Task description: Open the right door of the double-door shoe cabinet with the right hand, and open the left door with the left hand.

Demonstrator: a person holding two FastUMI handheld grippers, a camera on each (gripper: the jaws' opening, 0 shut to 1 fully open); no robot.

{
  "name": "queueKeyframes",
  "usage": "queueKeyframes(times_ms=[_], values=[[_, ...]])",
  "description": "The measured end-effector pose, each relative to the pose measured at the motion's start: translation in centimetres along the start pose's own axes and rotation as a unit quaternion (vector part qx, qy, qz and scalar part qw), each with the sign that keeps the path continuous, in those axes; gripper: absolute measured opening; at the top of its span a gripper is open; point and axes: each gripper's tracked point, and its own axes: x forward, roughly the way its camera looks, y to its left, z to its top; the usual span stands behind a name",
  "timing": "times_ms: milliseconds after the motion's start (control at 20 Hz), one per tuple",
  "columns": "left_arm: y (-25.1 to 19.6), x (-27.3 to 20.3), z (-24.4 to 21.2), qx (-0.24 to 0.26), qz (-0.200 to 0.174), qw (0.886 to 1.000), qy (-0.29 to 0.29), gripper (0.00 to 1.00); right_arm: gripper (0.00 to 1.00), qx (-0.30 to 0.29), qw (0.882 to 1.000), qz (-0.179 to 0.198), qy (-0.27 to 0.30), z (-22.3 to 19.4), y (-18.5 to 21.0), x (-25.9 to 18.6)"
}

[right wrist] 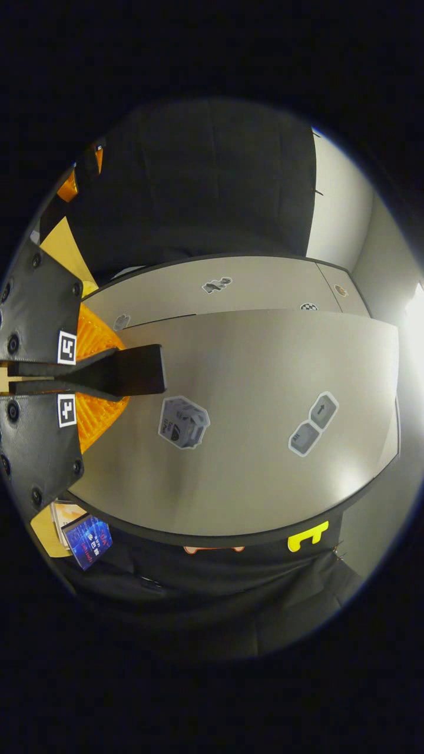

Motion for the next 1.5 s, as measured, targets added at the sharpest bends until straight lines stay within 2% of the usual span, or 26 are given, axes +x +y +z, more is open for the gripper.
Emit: queueKeyframes(times_ms=[400,700,900,950,1050,1100,1150,1250,1300,1350,1500], values=[[-3.0,0.7,-0.3,0.0,-0.035,0.999,0.008,0.98,0.01,0.006,1.0,-0.019,-0.007,-0.2,-2.1,-4.3],[-5.3,1.5,-0.2,0.002,-0.064,0.998,0.006,0.97,0.04,0.022,0.999,-0.037,-0.008,-0.1,-3.9,-6.8],[-5.6,1.7,0.0,-0.003,-0.069,0.998,0.001,0.97,0.07,0.023,0.999,-0.05,-0.006,-0.2,-5.4,-8.3],[-5.5,1.7,0.0,-0.007,-0.07,0.998,0.001,0.97,0.04,0.025,0.998,-0.052,-0.006,-0.3,-5.7,-8.6],[-5.2,1.6,-0.1,-0.013,-0.068,0.998,0.002,0.97,0.04,0.032,0.998,-0.06,-0.005,-0.3,-6.3,-9.2],[-4.9,1.7,-0.4,-0.016,-0.066,0.998,0.004,0.97,0.07,0.031,0.997,-0.065,-0.006,-0.2,-6.7,-9.5],[-4.7,1.8,-0.5,-0.019,-0.065,0.998,0.006,0.96,0.04,0.028,0.997,-0.073,-0.009,-0.3,-7.4,-10.1],[-4.4,1.9,-0.9,-0.024,-0.064,0.998,0.008,0.97,0.03,0.025,0.995,-0.092,-0.023,-0.3,-8.7,-11.6],[-4.2,2.1,-1.0,-0.023,-0.062,0.998,0.008,0.96,0.07,0.022,0.995,-0.098,-0.027,-0.3,-9.1,-11.9],[-4.1,2.3,-0.9,-0.022,-0.062,0.998,0.008,0.98,0.03,0.017,0.994,-0.103,-0.029,-0.4,-9.6,-12.1],[-4.2,2.9,-1.0,-0.017,-0.068,0.998,0.008,0.97,0.03,-0.009,0.992,-0.119,-0.031,-0.4,-11.4,-12.9]])
